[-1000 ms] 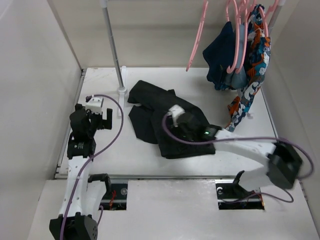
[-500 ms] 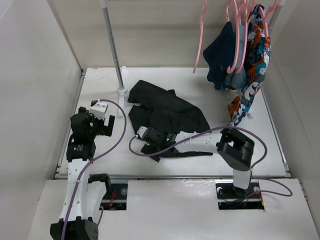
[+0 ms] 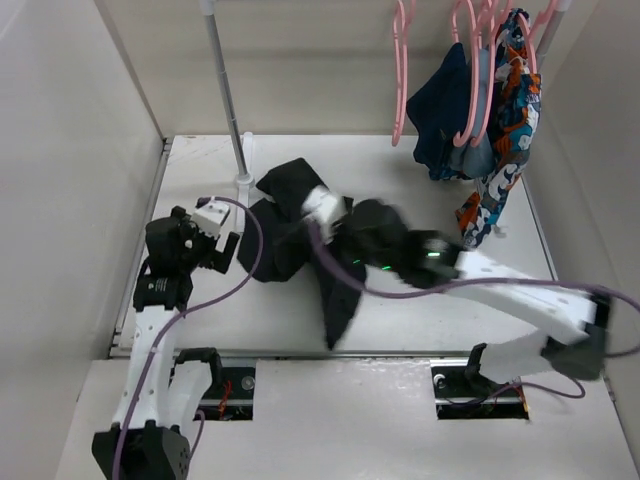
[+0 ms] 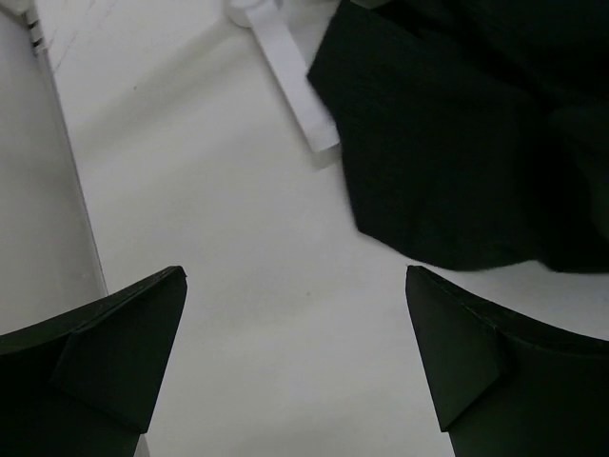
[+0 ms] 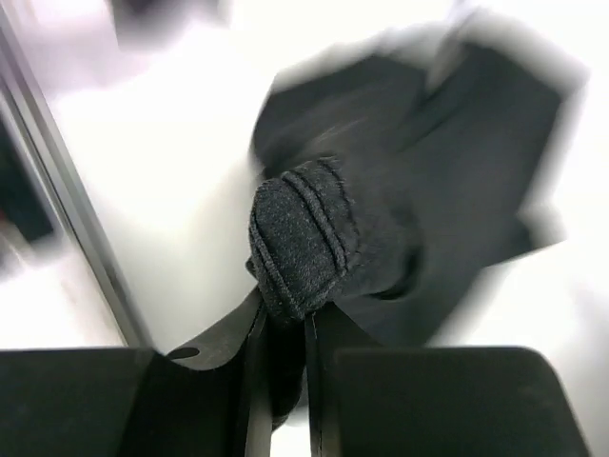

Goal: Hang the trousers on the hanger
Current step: Flatten out the trousers at the center of the board.

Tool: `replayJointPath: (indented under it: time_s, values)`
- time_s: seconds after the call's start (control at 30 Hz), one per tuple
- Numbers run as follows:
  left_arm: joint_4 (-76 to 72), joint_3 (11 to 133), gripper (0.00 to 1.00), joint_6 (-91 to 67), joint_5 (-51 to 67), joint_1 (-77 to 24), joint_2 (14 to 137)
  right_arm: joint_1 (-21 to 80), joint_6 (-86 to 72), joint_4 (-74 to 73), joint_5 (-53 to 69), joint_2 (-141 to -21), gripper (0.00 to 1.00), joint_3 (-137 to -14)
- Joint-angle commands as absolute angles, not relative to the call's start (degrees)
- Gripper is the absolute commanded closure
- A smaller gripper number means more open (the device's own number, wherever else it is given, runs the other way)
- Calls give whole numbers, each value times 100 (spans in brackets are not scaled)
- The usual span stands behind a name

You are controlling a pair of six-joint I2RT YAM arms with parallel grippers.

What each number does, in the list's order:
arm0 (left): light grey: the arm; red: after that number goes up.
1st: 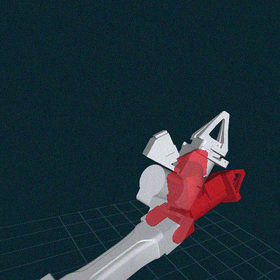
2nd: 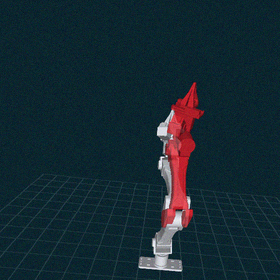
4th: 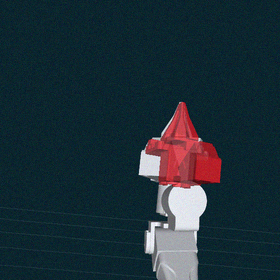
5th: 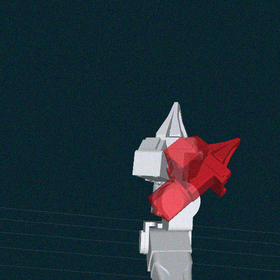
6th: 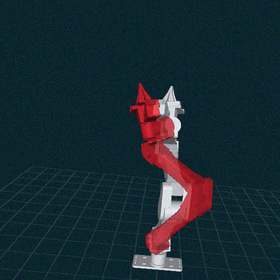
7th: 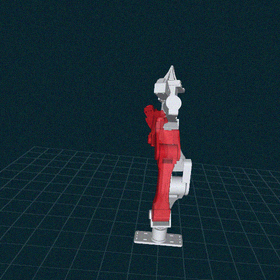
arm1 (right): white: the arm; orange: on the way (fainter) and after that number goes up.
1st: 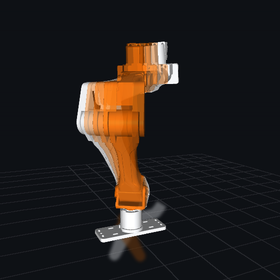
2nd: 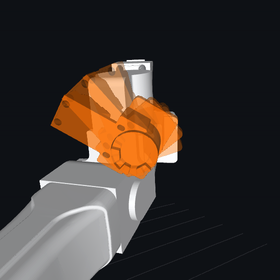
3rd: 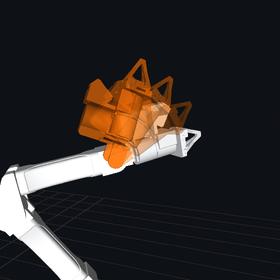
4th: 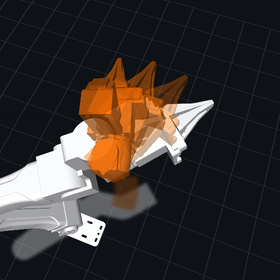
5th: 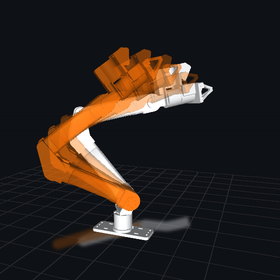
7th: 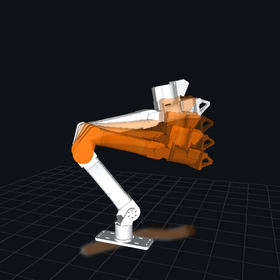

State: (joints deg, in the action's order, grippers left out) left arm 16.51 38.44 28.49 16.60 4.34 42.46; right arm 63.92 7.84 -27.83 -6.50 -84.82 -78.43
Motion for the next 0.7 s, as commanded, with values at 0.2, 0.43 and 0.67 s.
replayJointPath:
  time_s: [0.2, 0.43, 0.67]
  values:
    - [2706, 6071, 1, 3805, 2013, -816, 6825, 5046, 879, -3346, -1590, -5196, 100, -7656]
    - [2795, 5995, 1, 4666, 1819, -2222, 7760, 4693, 387, -3489, -1924, -4263, 100, -6926]
    - [2452, 5748, 1, 4254, 2083, -3505, 8366, 4641, 123, -3674, -2232, -4201, 100, -6812]
